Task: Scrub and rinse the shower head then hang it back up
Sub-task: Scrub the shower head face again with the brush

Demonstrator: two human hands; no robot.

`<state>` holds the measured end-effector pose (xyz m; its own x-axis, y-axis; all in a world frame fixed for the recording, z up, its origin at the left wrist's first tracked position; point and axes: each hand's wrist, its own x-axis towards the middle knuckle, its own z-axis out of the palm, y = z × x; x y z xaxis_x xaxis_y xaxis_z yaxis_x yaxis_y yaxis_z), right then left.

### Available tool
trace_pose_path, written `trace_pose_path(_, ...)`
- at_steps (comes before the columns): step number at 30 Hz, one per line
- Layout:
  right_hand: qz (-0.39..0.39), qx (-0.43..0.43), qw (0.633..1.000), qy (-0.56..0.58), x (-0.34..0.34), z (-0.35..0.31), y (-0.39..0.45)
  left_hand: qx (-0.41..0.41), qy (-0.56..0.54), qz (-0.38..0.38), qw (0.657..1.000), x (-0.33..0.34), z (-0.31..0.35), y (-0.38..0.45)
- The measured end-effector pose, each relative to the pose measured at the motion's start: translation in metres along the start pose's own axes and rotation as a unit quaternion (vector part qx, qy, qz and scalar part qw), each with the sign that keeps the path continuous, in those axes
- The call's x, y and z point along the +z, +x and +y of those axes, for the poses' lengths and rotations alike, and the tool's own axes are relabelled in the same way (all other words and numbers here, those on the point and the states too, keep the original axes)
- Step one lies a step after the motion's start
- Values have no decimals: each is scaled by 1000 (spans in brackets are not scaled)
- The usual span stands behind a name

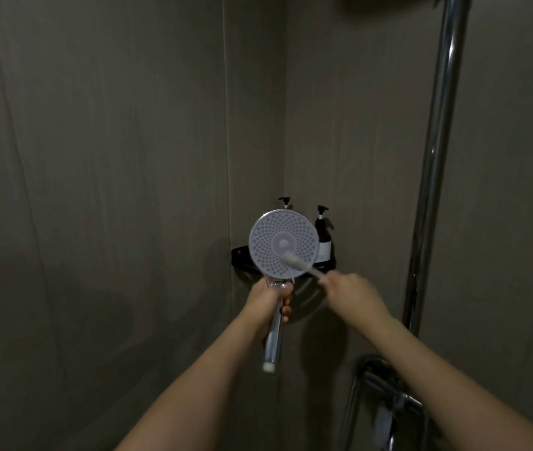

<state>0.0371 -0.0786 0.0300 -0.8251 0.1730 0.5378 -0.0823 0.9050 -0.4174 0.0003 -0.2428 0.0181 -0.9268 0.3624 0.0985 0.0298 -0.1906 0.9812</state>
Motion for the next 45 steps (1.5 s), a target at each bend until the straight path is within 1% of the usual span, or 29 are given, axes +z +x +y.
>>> trace_pose_path(2,82,95,990,58,-12,8,8,1,5,3,1000,-1,0,0)
trace_pose_path(3,111,88,989,47,-14,8,8,2,3,6,1000,-2,-1,-1)
trace_pose_path(4,98,48,994,31,-14,5,6,2,0,8,1000,-2,-2,0)
trace_pose_path(6,9,-57,998,-20,0,-5,-4,3,-7,12,1000,-1,-4,1)
trace_pose_path(7,-19,-59,996,-61,3,-4,-5,4,-11,14,1000,-1,-4,2)
trace_pose_path(8,-4,-30,998,-50,1,1,-1,4,-12,14,1000,-1,-5,2)
trace_pose_path(10,68,30,995,-61,-10,7,2,6,-11,18,1000,-1,-5,3)
trace_pose_path(11,101,20,992,-76,-9,8,2,8,-11,18,1000,-1,-6,3)
trace_pose_path(12,102,-14,992,-77,-7,5,1,8,-12,18,1000,-1,-7,4)
trace_pose_path(14,44,-106,986,-118,6,-3,-4,8,-15,13,1000,0,-7,5)
trace_pose_path(15,23,-88,987,-130,7,-1,-2,9,-14,9,1000,1,-7,5)
trace_pose_path(18,80,14,994,-78,-5,13,6,12,0,8,1000,1,-6,5)
trace_pose_path(19,100,4,991,-93,-6,14,7,11,1,11,1000,0,-6,6)
trace_pose_path(20,93,-30,990,-98,-4,14,4,10,-2,11,1000,0,-6,6)
trace_pose_path(22,42,-98,984,-146,9,12,-2,10,-9,9,1000,1,-7,8)
trace_pose_path(23,31,-65,987,-141,9,14,-1,9,-7,6,1000,2,-7,8)
trace_pose_path(25,77,37,994,-72,1,19,4,6,0,6,1000,2,-7,9)
trace_pose_path(26,101,54,992,-59,1,20,6,6,0,7,1000,3,-7,9)
trace_pose_path(27,102,27,992,-76,2,19,6,6,-5,6,1000,3,-8,9)
trace_pose_path(29,30,-52,992,-108,10,12,-2,5,-17,2,1000,4,-8,10)
trace_pose_path(30,4,-54,991,-126,13,13,-4,3,-19,1,1000,4,-8,11)
trace_pose_path(33,26,16,996,-86,6,24,-4,3,-14,1,1000,3,-8,13)
trace_pose_path(35,54,-10,994,-90,9,23,-8,3,-23,0,1000,0,-8,16)
trace_pose_path(37,18,-67,991,-111,18,21,-13,0,-35,-5,999,-2,-9,19)
trace_pose_path(38,13,-52,992,-116,18,23,-11,-3,-38,-8,999,-3,-9,20)
trace_pose_path(41,78,48,995,-48,5,32,-2,-5,-32,-9,999,-7,-12,24)
trace_pose_path(42,94,31,994,-50,4,32,-1,-7,-34,-8,999,-8,-13,25)
trace_pose_path(44,44,-33,995,-78,9,27,-6,-10,-48,-17,999,-10,-13,26)
trace_pose_path(45,28,-42,993,-104,11,26,-7,-12,-66,-26,997,-10,-14,26)
